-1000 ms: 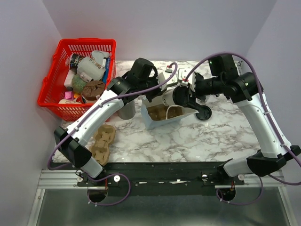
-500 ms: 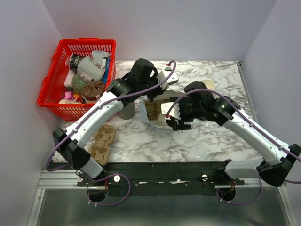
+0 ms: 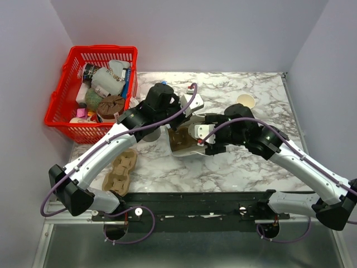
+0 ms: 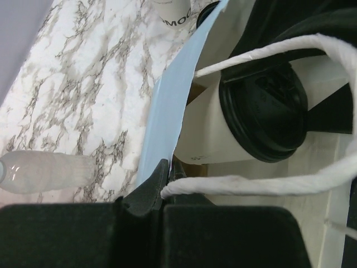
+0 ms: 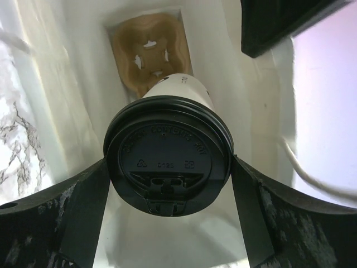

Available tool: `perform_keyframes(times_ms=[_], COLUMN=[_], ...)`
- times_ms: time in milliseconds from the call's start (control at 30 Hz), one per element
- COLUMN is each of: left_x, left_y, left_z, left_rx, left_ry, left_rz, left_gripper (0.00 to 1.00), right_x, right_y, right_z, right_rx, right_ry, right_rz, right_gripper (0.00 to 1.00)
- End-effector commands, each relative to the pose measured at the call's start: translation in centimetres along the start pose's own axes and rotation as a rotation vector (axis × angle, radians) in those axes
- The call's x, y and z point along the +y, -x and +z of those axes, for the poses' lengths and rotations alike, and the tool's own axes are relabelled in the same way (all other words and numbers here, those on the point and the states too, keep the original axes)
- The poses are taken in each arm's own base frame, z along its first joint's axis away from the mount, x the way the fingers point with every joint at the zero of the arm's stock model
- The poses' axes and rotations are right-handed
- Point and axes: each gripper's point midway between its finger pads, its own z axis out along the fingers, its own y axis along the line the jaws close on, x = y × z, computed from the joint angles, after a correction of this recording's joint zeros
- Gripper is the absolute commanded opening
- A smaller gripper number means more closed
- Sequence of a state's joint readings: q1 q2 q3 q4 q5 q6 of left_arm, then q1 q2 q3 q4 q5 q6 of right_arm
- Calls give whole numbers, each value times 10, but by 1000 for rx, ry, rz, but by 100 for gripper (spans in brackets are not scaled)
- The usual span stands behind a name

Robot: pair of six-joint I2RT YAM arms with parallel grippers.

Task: Pack the takeout coffee

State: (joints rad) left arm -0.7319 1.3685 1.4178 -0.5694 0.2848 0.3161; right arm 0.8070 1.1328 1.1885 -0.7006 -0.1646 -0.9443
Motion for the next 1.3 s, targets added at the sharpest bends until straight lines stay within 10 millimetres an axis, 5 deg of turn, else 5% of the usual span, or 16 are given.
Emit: perform_keyframes(times_ms=[0,100,233,333,567,933,1033,1267], left_x=[-5,-5,-8,-12,-19,-17,-20,-26], left_y=[18,21,24,22,-3,-13,-27,-26], left_z=[-4,-2,-2,-5,-10,-47,-44,-33], left_rx=[-82,-93,-95,-82,7,-53,-15,-31], left_ry=[2,3,-10,-25,-44,-120,-143,-203], left_rz=[-23,-49,-91,-104,-126,-51,-6,-19], left_gripper=[0,0,18,20,27,45,45,45], right_x=[-5,5,14,9,8,36,35,23], right_y=[3,-6,-15,-22,-30,-62,-63,-52], right_z=[13,18,20,14,-6,-21,-22,-19], right_rx=[12,44,102,168,271,364,362,334], right_ry=[-5,9,13,-13,-6,12,-3,-27], right_rz=[-28,-49,-60,-63,5,33,35,31], right_gripper=[1,1,0,1,0,0,1,1])
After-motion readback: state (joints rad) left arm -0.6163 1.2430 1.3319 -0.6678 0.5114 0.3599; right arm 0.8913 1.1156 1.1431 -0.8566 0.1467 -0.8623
